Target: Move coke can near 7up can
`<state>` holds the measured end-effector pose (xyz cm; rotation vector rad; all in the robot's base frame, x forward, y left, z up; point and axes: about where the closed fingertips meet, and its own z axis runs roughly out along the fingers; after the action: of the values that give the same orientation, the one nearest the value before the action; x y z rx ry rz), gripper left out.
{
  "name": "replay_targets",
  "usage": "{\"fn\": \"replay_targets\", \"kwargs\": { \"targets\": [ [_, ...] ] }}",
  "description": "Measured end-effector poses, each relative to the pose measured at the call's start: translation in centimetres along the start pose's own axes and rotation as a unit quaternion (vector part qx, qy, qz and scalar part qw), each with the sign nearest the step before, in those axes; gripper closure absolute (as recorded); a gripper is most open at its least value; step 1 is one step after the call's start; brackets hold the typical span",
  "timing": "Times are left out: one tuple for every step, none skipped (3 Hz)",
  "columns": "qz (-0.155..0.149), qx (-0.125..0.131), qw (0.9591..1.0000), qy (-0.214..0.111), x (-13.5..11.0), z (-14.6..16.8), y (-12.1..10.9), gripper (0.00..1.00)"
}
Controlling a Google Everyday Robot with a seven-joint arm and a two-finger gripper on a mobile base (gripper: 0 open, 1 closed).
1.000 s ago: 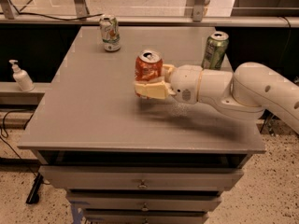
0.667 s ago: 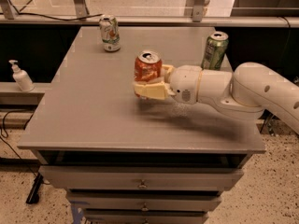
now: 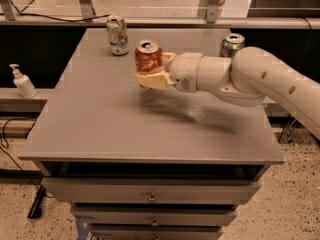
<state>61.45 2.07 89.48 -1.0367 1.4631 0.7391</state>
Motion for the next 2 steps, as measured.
{"fn": "replay_targets", "kwargs": {
  "targets": [
    [-0.027, 0.013, 0.9993, 0.024, 0.2, 3.3, -4.2, 1.0],
    [-0.015, 0.044, 0.9978, 0.048, 2.1, 5.2, -9.0, 1.0]
  ]
}}
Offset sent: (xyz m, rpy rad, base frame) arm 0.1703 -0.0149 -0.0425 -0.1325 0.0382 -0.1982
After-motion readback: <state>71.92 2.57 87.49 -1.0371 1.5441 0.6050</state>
